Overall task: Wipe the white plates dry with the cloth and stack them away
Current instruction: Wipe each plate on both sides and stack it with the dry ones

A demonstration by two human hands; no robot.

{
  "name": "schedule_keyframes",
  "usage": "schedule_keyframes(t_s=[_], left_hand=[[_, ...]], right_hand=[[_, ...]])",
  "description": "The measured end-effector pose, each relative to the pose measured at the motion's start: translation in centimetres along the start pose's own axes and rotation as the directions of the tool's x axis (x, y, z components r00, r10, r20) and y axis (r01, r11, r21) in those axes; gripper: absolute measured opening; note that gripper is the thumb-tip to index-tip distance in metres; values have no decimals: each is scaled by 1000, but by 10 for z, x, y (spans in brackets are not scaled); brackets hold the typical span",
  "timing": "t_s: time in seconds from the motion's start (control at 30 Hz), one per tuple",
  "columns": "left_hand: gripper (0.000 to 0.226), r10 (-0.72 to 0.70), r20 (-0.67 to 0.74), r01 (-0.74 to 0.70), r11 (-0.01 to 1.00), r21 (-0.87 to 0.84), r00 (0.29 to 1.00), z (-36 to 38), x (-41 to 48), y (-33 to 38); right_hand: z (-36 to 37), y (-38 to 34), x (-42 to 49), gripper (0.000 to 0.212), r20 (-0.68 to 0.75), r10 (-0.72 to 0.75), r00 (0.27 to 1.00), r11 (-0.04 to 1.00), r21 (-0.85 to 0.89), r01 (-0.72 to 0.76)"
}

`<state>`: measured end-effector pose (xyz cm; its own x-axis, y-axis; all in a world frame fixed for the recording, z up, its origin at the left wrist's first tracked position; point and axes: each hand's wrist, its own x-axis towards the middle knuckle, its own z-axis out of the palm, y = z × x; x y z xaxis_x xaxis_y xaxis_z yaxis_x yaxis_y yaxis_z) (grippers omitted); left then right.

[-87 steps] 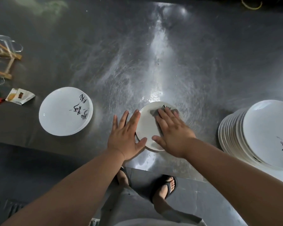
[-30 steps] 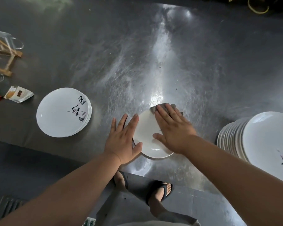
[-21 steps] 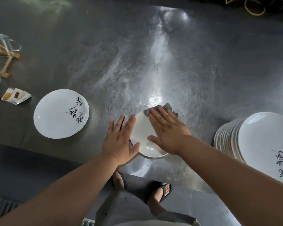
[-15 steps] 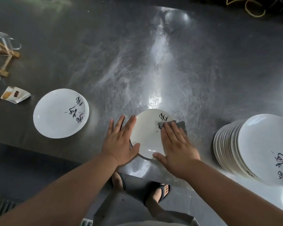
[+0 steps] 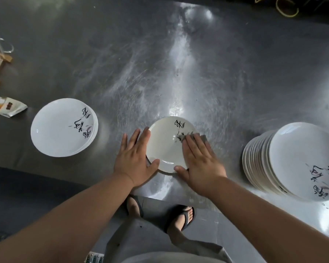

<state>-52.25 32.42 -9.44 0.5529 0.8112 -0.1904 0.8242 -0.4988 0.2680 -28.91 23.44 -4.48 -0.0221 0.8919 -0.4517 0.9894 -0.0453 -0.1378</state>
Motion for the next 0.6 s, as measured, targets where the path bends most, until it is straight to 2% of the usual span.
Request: schedule_keyframes(t_s=[0.1, 0.2, 0.33, 0.43, 0.5, 0.6], left_hand=[[93, 5, -39, -5, 1000, -15, 999, 1, -3, -1], [79, 28, -86, -31, 999, -30, 996, 5, -5, -1], [76, 32, -120, -34, 999, -19, 992, 5, -5, 1], [73, 51, -135, -53, 999, -8, 989, 7, -6, 0], [62, 115, -154, -111, 993, 34, 981, 7, -7, -1], [49, 203, -174, -191, 978, 84, 964, 5, -8, -1]], right_hand=[[-3, 17, 32, 92, -9, 21, 1000, 999, -32, -21], [13, -1, 5, 93, -8, 35, 999, 999, 41, -35], [27, -26, -47, 92, -41, -76, 996, 996, 42, 77], [8, 3, -11, 93, -29, -77, 997, 997, 28, 78], [-6, 23, 18, 92, -61, -64, 996, 998, -28, 63], [-12, 28, 39, 94, -28, -16, 999, 997, -70, 14]])
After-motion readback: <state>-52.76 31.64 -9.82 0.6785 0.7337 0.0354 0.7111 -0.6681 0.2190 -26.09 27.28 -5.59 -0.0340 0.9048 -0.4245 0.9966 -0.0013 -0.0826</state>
